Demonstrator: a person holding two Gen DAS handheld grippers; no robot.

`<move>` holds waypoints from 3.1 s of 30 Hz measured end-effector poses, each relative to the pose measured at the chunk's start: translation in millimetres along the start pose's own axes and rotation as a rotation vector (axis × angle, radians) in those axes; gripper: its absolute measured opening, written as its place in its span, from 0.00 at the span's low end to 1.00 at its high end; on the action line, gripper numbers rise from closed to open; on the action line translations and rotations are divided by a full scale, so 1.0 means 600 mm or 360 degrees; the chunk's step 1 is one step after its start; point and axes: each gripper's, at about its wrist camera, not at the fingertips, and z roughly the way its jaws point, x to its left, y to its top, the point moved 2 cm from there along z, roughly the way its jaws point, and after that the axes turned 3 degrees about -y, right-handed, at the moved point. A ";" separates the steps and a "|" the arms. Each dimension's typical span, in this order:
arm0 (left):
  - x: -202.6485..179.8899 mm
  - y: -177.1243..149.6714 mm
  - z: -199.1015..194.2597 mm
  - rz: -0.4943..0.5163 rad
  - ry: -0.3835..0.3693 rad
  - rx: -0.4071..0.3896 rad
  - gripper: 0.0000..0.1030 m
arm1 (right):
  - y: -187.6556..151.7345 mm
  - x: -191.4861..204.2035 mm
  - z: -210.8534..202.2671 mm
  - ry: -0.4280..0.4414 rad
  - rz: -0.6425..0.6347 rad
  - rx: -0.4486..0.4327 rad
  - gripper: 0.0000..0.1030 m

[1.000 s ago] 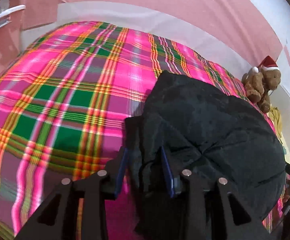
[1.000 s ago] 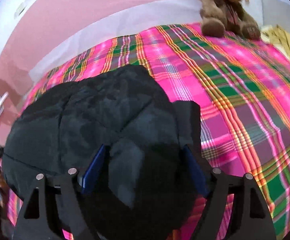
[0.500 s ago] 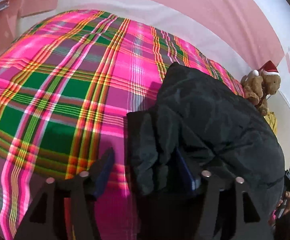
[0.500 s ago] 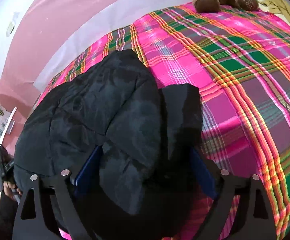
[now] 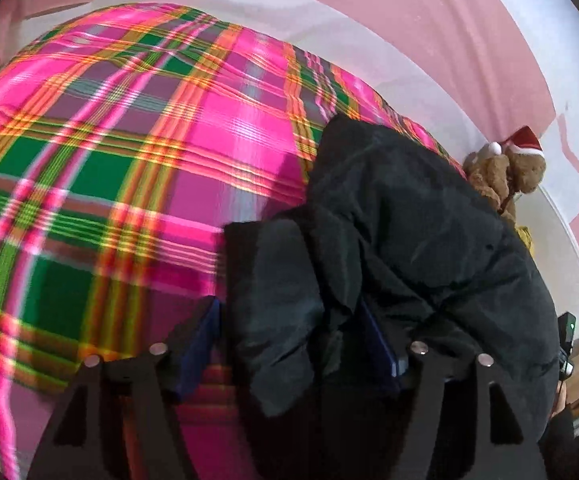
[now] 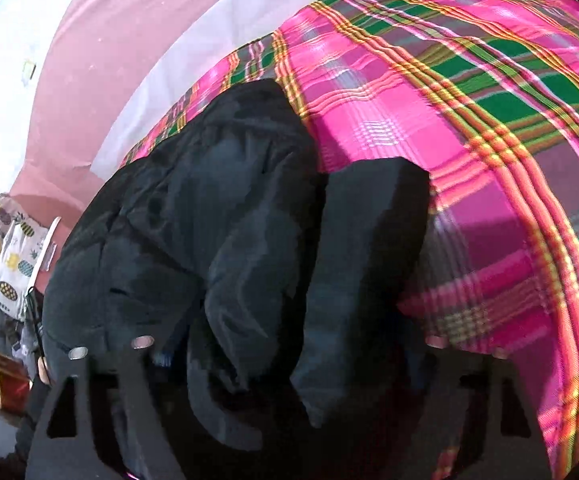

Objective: Fold large clothes

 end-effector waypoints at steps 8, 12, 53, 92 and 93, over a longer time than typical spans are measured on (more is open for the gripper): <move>-0.027 0.006 -0.002 0.0025 0.0009 -0.0039 0.27 | 0.009 0.022 -0.015 -0.0012 -0.0046 -0.0034 0.33; -0.051 0.020 -0.039 0.0087 0.0097 -0.0095 0.20 | 0.019 0.041 -0.048 -0.0028 -0.0084 -0.0102 0.25; 0.236 0.148 -0.123 -0.0139 0.0455 -0.0288 0.32 | 0.100 0.273 0.192 0.0097 -0.0202 0.0042 0.55; 0.044 0.157 -0.128 0.0259 0.0754 -0.0368 0.37 | 0.082 0.423 0.119 -0.0237 -0.0617 -0.0174 0.60; 0.031 0.143 -0.147 0.0265 0.0750 -0.0384 0.37 | 0.071 0.426 0.099 -0.0228 -0.0618 -0.0188 0.61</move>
